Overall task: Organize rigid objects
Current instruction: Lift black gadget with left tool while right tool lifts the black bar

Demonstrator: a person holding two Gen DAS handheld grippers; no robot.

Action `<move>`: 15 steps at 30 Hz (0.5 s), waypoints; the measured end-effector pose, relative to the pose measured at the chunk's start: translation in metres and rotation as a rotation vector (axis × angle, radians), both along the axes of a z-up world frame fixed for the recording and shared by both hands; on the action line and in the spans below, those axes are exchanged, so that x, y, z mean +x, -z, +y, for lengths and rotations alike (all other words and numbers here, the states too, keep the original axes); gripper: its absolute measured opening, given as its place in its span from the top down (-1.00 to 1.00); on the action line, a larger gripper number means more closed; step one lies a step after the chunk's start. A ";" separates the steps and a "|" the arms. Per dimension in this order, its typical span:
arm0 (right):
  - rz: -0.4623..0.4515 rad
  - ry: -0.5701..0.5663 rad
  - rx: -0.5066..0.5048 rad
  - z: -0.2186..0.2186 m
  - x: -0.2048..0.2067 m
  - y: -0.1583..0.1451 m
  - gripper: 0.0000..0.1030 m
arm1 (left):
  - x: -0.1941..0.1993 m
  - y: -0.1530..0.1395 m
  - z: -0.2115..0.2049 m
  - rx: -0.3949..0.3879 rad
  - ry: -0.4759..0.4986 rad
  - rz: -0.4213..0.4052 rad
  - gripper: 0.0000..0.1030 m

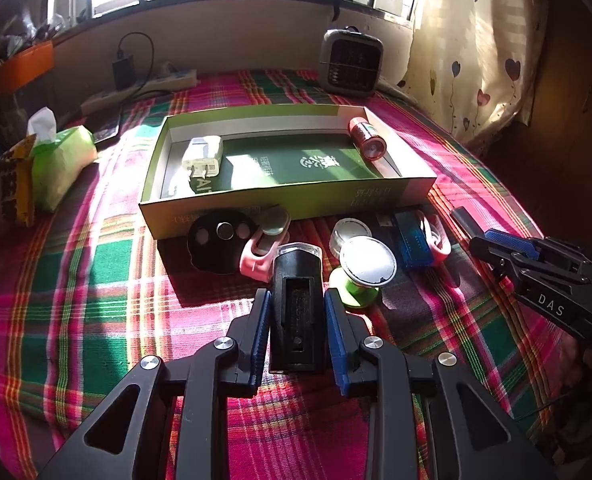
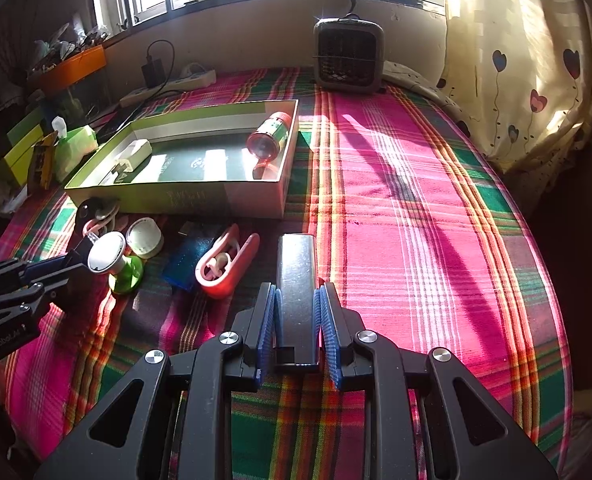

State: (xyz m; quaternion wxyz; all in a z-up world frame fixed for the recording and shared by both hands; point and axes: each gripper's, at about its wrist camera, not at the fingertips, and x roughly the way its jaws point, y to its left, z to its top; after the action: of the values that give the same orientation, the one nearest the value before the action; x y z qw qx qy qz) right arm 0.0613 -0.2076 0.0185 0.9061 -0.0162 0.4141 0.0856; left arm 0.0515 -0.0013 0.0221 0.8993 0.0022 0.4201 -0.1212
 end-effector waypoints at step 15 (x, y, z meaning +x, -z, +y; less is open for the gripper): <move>-0.039 -0.014 -0.007 0.008 -0.002 -0.017 0.53 | -0.003 -0.022 0.005 -0.024 0.006 -0.052 0.50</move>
State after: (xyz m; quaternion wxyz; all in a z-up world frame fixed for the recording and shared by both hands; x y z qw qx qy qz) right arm 0.0593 -0.2000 0.0356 0.9133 -0.0240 0.3965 0.0901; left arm 0.0481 0.0039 0.0441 0.9096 -0.0041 0.3951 -0.1287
